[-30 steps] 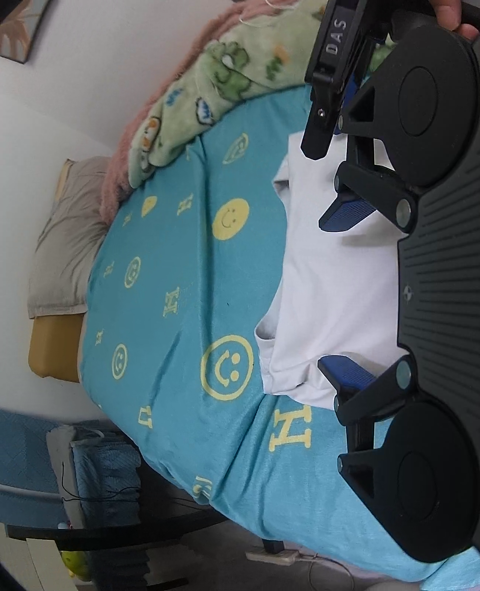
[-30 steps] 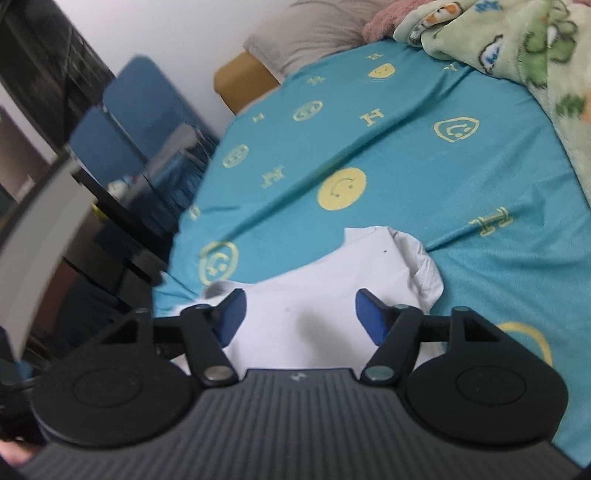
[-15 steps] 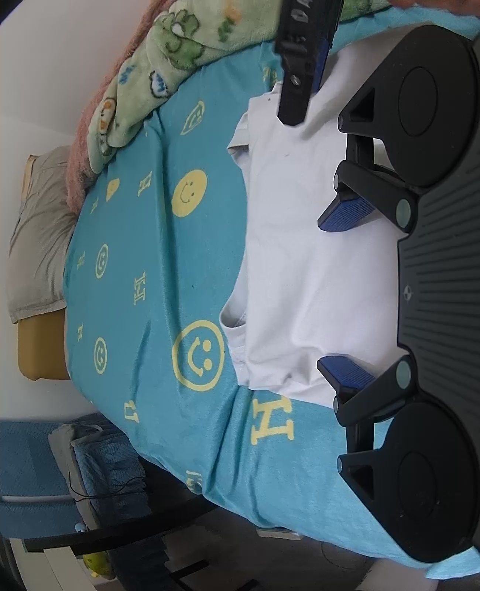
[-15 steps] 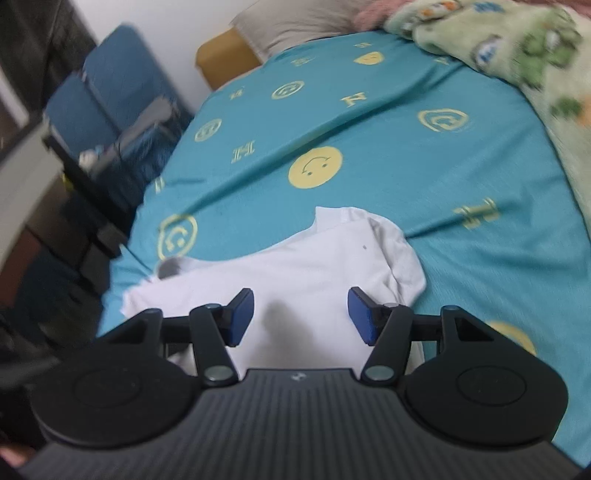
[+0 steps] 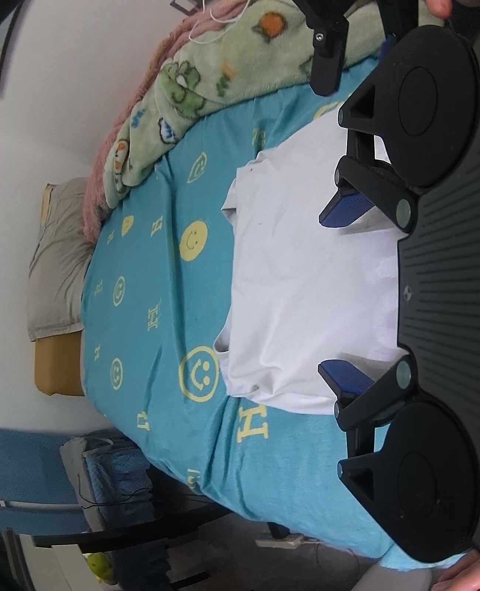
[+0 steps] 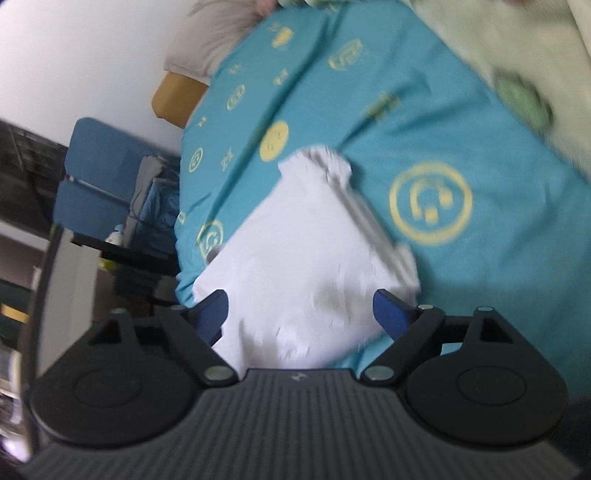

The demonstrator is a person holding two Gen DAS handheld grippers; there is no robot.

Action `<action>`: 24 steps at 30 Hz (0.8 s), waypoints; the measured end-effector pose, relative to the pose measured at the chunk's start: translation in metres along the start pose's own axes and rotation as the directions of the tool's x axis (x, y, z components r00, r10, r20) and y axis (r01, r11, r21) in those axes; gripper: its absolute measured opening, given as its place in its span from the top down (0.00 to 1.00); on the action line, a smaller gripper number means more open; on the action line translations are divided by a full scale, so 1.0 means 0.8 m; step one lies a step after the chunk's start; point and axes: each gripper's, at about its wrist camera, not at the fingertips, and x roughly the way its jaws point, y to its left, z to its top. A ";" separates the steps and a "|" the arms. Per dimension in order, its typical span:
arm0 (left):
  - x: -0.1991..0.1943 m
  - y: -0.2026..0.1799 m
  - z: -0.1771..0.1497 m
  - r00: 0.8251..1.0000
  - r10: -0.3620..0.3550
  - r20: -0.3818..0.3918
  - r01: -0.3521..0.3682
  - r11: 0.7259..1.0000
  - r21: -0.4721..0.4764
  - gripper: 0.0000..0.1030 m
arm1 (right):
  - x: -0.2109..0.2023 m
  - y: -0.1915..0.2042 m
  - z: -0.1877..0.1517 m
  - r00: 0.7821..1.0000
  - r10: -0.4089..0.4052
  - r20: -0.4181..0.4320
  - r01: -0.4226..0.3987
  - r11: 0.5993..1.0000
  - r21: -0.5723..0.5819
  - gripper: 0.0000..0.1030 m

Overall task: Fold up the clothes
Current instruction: 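Close both grippers on the edge of the folded shirt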

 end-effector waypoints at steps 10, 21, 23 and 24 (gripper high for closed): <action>-0.003 0.006 -0.003 0.999 -0.030 -0.028 0.028 0.997 -0.074 0.22 | 0.038 -0.029 -0.009 0.996 -0.006 -0.088 0.021 0.985 0.173 0.16; 0.000 0.004 0.000 0.998 -0.048 -0.043 0.044 0.995 -0.094 0.22 | 0.047 -0.035 -0.003 0.997 -0.077 -0.004 0.077 0.981 0.177 0.32; -0.003 0.007 0.001 0.995 -0.088 -0.048 0.081 0.989 -0.125 0.22 | 0.046 -0.035 -0.001 0.996 -0.087 0.007 0.084 0.981 0.175 0.53; -0.004 0.008 0.001 0.990 -0.132 -0.058 0.123 0.981 -0.147 0.22 | 0.045 -0.035 -0.001 0.996 -0.091 0.014 0.087 0.981 0.173 0.58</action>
